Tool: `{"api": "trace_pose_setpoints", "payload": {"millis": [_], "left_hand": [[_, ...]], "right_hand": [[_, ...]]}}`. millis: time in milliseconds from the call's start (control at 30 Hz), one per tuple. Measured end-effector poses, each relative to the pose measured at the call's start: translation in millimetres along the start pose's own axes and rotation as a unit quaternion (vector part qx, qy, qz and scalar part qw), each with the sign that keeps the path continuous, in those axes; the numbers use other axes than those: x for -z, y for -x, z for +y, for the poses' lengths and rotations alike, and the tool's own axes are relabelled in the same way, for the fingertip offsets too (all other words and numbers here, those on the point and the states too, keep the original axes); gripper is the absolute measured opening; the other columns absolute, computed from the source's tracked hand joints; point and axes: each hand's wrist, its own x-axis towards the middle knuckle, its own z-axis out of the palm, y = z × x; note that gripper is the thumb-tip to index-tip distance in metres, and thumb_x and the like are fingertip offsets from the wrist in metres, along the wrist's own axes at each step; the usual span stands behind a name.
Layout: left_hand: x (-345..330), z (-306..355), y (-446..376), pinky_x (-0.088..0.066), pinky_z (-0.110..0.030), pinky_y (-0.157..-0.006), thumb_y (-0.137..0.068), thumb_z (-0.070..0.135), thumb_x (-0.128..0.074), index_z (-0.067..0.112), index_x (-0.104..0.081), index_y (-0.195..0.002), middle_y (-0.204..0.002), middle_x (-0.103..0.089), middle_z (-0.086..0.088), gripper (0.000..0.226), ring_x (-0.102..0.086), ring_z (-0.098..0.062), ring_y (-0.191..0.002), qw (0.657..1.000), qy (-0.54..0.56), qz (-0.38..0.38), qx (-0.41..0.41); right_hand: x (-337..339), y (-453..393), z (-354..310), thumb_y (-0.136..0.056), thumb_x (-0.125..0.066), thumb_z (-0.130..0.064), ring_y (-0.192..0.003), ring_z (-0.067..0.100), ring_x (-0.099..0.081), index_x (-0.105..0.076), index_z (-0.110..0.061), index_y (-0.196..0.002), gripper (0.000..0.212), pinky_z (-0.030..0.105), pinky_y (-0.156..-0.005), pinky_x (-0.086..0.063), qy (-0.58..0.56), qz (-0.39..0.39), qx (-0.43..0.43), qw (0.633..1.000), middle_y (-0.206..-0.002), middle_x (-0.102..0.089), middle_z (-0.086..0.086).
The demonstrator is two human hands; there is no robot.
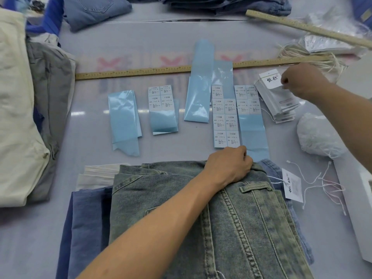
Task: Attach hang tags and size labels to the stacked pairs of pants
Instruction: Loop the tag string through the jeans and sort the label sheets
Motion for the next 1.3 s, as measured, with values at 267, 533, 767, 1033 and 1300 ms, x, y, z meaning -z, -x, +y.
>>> {"api": "trace_pose_setpoints", "payload": {"millis": [267, 533, 767, 1033, 1300], "left_hand": [[0.0, -0.7, -1.4, -0.04, -0.038, -0.069, -0.101, 0.039, -0.036, 0.021, -0.057, -0.107, -0.103, -0.068, -0.005, 0.029, -0.056, -0.026, -0.085, 1.0, 0.003, -0.005, 0.002], [0.6, -0.5, -0.9, -0.039, -0.037, -0.069, -0.101, 0.039, -0.036, 0.02, -0.057, -0.107, -0.103, -0.068, -0.005, 0.029, -0.056, -0.026, -0.084, 1.0, 0.005, -0.007, 0.003], [1.5, -0.5, -0.6, -0.04, -0.038, -0.07, -0.101, 0.039, -0.037, 0.02, -0.057, -0.108, -0.105, -0.068, -0.005, 0.029, -0.057, -0.026, -0.087, 1.0, 0.008, -0.01, 0.004], [0.5, -0.5, -1.6, -0.041, -0.038, -0.07, -0.101, 0.039, -0.037, 0.02, -0.057, -0.109, -0.106, -0.069, -0.006, 0.029, -0.058, -0.027, -0.089, 1.0, 0.006, -0.008, 0.003], [0.5, -0.7, -0.8, -0.041, -0.038, -0.071, -0.101, 0.039, -0.037, 0.02, -0.057, -0.11, -0.107, -0.069, -0.006, 0.03, -0.058, -0.026, -0.088, 1.0, 0.007, -0.009, 0.004]], "right_hand": [[14.1, 1.4, 6.8, -0.096, -0.066, -0.018, -0.075, 0.034, -0.057, -0.061, -0.004, -0.094, 0.015, 0.039, -0.063, -0.044, 0.102, 0.031, 0.063, 0.992, -0.089, -0.064, 0.023], [28.1, -1.1, 2.1, -0.09, -0.069, -0.01, -0.077, 0.038, -0.065, -0.07, -0.007, -0.092, 0.004, 0.032, -0.058, -0.04, 0.189, 0.002, 0.102, 0.977, -0.084, -0.065, 0.021], [31.6, 2.8, -1.9, -0.089, -0.075, -0.021, -0.069, 0.029, -0.05, -0.059, -0.016, -0.075, 0.021, 0.03, -0.056, -0.033, 0.171, -0.013, 0.069, 0.983, -0.082, -0.062, 0.015], [26.3, 4.7, 2.4, -0.088, -0.077, -0.027, -0.071, 0.036, -0.061, -0.07, -0.008, -0.088, 0.02, 0.035, -0.058, -0.046, 0.145, 0.007, 0.076, 0.987, -0.079, -0.059, 0.017], [36.9, 7.6, -0.9, -0.089, -0.064, -0.005, -0.065, 0.029, -0.051, -0.066, -0.011, -0.078, 0.013, 0.032, -0.057, -0.043, 0.141, 0.013, 0.081, 0.987, -0.07, -0.049, 0.007]]}}
